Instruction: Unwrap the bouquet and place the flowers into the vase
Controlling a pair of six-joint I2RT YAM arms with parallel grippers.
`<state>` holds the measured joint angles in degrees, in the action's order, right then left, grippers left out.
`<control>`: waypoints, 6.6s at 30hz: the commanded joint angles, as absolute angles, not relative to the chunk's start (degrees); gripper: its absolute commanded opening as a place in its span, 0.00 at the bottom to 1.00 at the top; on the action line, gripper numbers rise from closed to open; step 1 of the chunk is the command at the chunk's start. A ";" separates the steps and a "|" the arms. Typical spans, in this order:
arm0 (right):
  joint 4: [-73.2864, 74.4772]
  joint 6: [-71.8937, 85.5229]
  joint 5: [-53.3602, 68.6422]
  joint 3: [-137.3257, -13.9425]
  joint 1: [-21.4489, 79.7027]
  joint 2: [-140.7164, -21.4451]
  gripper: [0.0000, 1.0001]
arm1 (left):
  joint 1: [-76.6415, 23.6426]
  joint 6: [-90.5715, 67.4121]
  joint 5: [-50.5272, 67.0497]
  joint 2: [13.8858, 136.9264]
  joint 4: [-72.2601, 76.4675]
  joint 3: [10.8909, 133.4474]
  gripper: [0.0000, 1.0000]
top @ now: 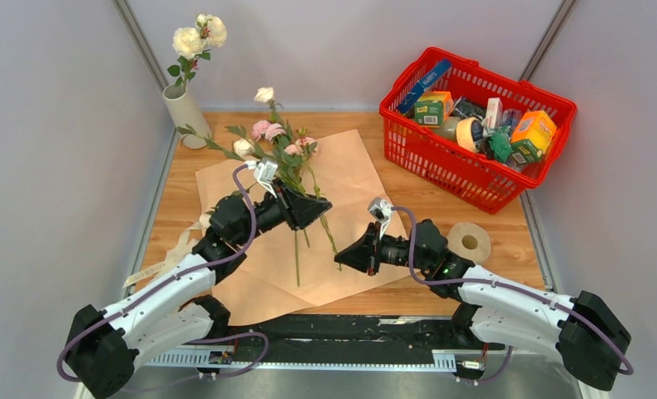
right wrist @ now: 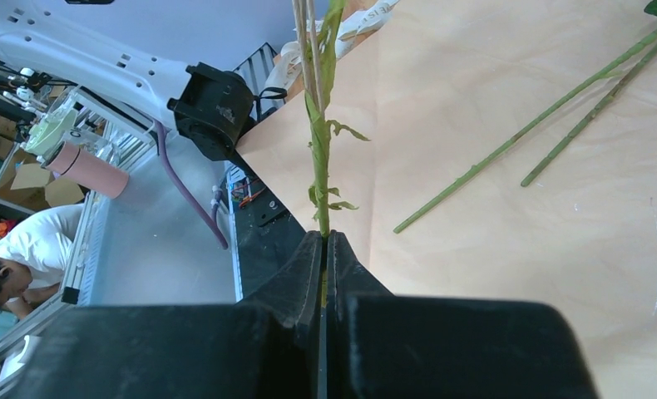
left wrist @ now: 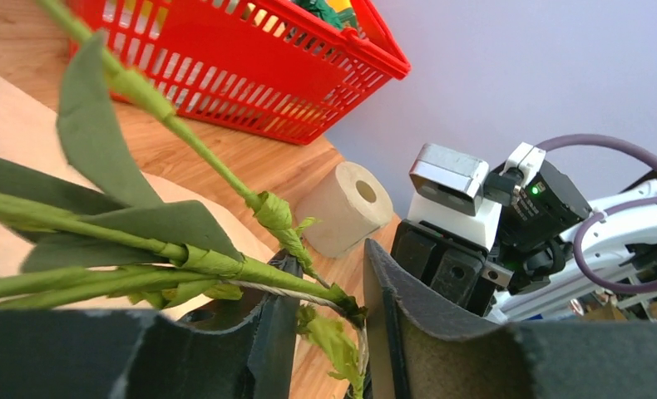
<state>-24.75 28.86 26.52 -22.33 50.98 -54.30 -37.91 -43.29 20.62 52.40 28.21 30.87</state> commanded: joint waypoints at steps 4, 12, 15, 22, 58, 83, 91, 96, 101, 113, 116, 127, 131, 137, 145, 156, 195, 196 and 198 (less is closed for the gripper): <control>-25.93 27.60 26.02 -22.06 51.33 -55.72 0.00 | -38.14 -39.20 16.96 49.75 22.41 35.60 0.43; -27.25 29.35 24.61 -22.94 51.33 -57.04 0.00 | -38.15 -36.48 17.84 51.33 21.09 36.91 0.00; -26.46 29.62 22.16 -25.04 51.24 -57.04 0.09 | -38.14 -33.58 16.09 50.37 21.09 37.18 0.00; -21.19 29.80 12.40 -28.39 51.15 -55.38 0.56 | -38.14 -22.43 10.38 48.78 14.95 41.83 0.00; -12.30 23.73 1.05 -27.07 51.06 -40.51 1.00 | 6.15 -9.92 -15.21 82.52 36.11 74.44 0.00; -16.35 22.50 4.22 -31.64 46.94 -48.60 1.00 | 11.95 -14.33 -5.28 103.36 59.41 80.59 0.00; -16.70 22.85 5.18 -31.11 46.49 -47.90 1.00 | 11.95 -14.50 -4.31 103.01 55.91 83.40 0.00; -16.70 23.11 5.19 -30.76 45.97 -47.29 1.00 | 12.04 -13.62 -7.20 105.11 50.63 84.55 0.00; -16.61 23.20 5.10 -30.76 45.62 -47.11 1.00 | 12.04 -14.68 -7.56 107.57 50.01 83.32 0.00; -17.14 23.73 5.62 -30.50 44.91 -47.72 1.00 | 12.83 -12.83 -10.64 115.21 40.44 90.34 0.00; -17.40 23.99 5.71 -30.32 44.83 -47.81 1.00 | 13.36 -13.62 -9.93 116.89 37.27 92.28 0.00; -17.58 24.87 6.59 -30.32 44.65 -46.94 1.00 | 13.45 -14.06 -7.66 116.55 26.02 95.54 0.36; -17.31 25.66 7.21 -30.15 44.65 -45.88 1.00 | 13.45 -14.41 -8.52 113.65 23.65 93.17 0.43; -16.96 27.15 7.73 -29.53 44.65 -44.03 1.00 | 13.36 -13.27 -6.42 110.48 17.33 91.67 0.53; -15.47 28.74 8.17 -29.88 44.65 -44.74 1.00 | 13.45 -17.13 -0.35 106.26 4.23 88.86 0.62; -11.78 32.52 7.13 -30.76 44.65 -43.07 1.00 | 13.45 -23.11 5.26 96.51 -9.92 80.07 0.64; -15.78 43.15 -1.51 -26.12 44.74 -53.87 1.00 | 8.89 -12.93 10.83 72.26 -29.45 81.91 0.69; -15.73 43.15 -2.45 -26.36 44.65 -54.75 1.00 | 8.18 -11.35 7.59 71.90 -29.36 82.18 0.69; -12.06 40.35 -5.96 -29.43 44.56 -55.98 1.00 | 7.82 -10.90 5.02 71.81 -31.54 84.37 0.69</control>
<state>-9.98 40.62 -1.08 -27.20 44.82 -54.37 9.93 -15.07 12.71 73.93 -26.37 80.40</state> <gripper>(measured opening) 0.998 0.690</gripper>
